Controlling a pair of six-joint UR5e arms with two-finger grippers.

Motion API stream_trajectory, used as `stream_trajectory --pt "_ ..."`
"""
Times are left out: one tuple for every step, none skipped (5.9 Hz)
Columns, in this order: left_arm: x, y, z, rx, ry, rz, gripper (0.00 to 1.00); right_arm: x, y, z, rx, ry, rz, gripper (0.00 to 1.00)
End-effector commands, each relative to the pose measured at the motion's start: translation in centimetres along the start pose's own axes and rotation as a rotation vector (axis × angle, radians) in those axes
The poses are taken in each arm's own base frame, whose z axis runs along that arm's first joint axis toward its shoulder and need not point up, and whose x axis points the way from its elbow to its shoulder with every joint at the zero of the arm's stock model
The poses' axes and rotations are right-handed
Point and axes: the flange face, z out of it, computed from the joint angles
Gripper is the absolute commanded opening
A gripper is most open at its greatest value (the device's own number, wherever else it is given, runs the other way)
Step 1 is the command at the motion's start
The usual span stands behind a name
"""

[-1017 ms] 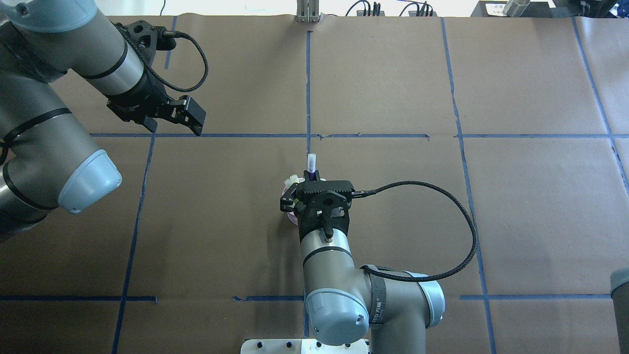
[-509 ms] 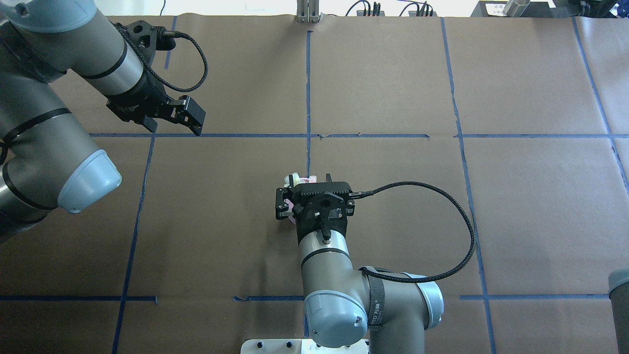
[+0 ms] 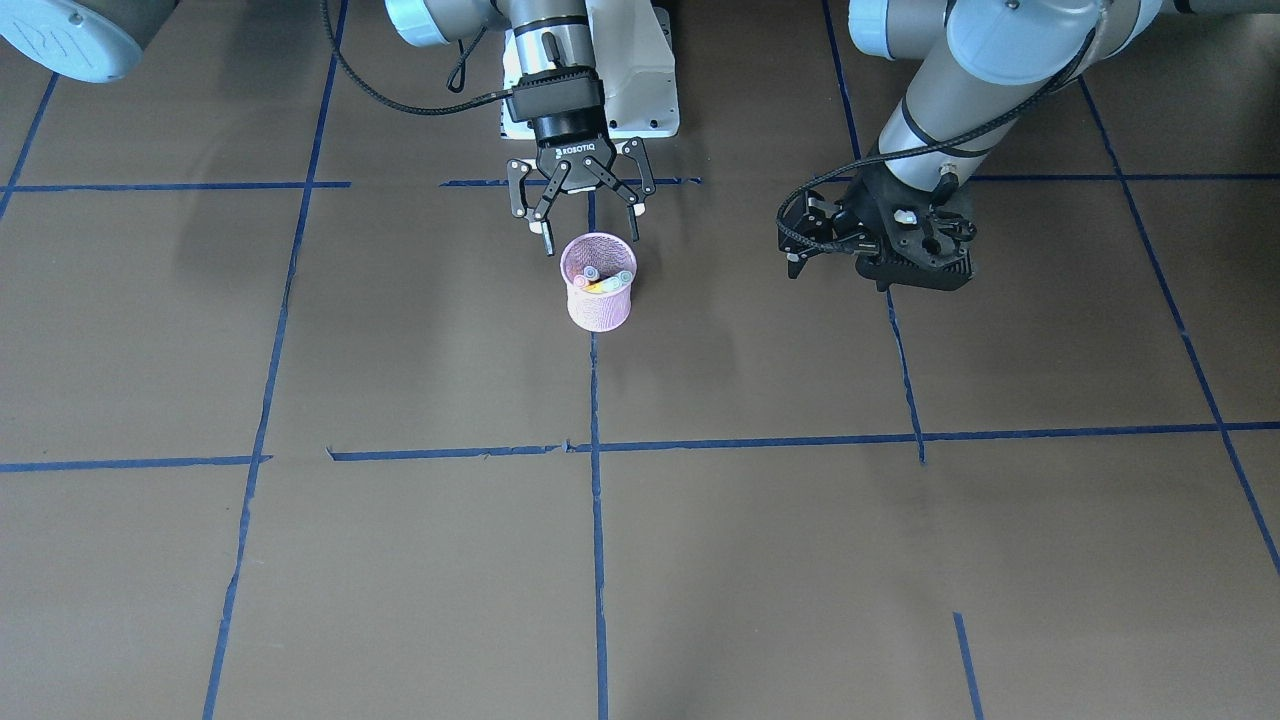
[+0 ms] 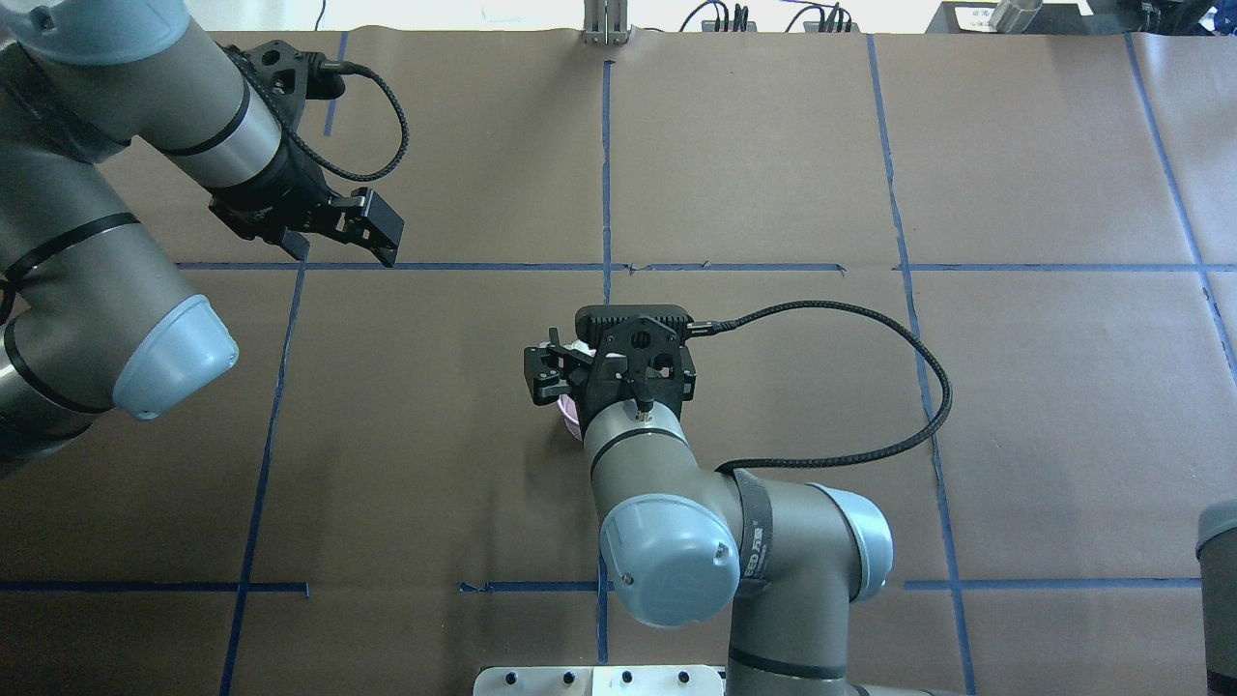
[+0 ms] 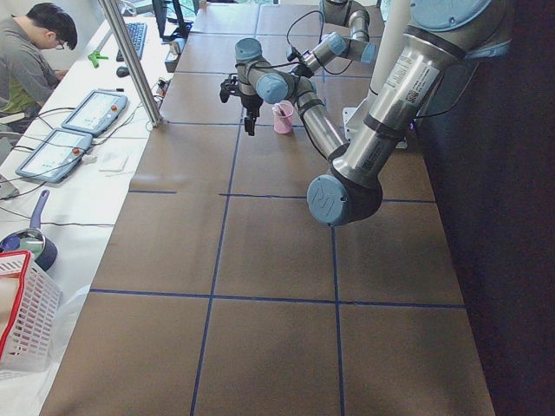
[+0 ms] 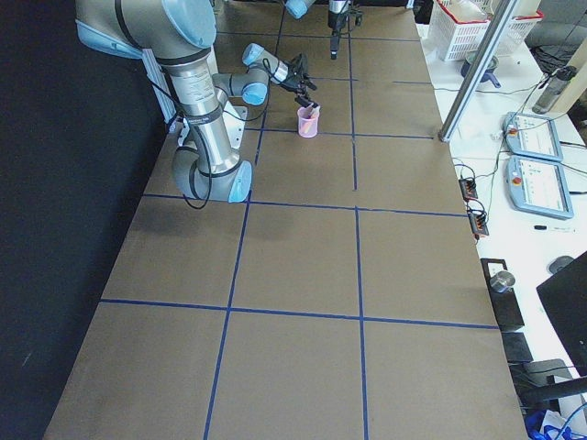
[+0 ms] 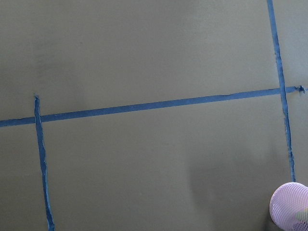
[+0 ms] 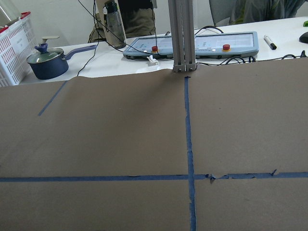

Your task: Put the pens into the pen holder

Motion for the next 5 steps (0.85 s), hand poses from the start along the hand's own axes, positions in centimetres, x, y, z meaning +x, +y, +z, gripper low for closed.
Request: stream_trajectory --pt "0.0 0.2 -0.3 0.004 0.002 0.004 1.00 2.3 -5.0 0.7 -0.239 0.077 0.018 1.00" --pt "-0.4 0.1 -0.6 0.012 0.000 0.012 1.00 4.9 -8.3 1.9 -0.381 0.146 0.054 1.00" --pt "-1.8 0.2 -0.3 0.008 -0.012 0.015 1.00 7.8 -12.7 2.5 -0.503 0.135 0.029 1.00" --pt "-2.8 -0.1 -0.7 0.015 -0.019 0.058 1.00 11.9 -17.3 3.2 -0.618 0.103 0.049 1.00" --pt "-6.1 -0.8 -1.2 0.021 -0.047 0.098 1.00 17.6 -20.8 3.9 -0.680 0.076 0.003 1.00"
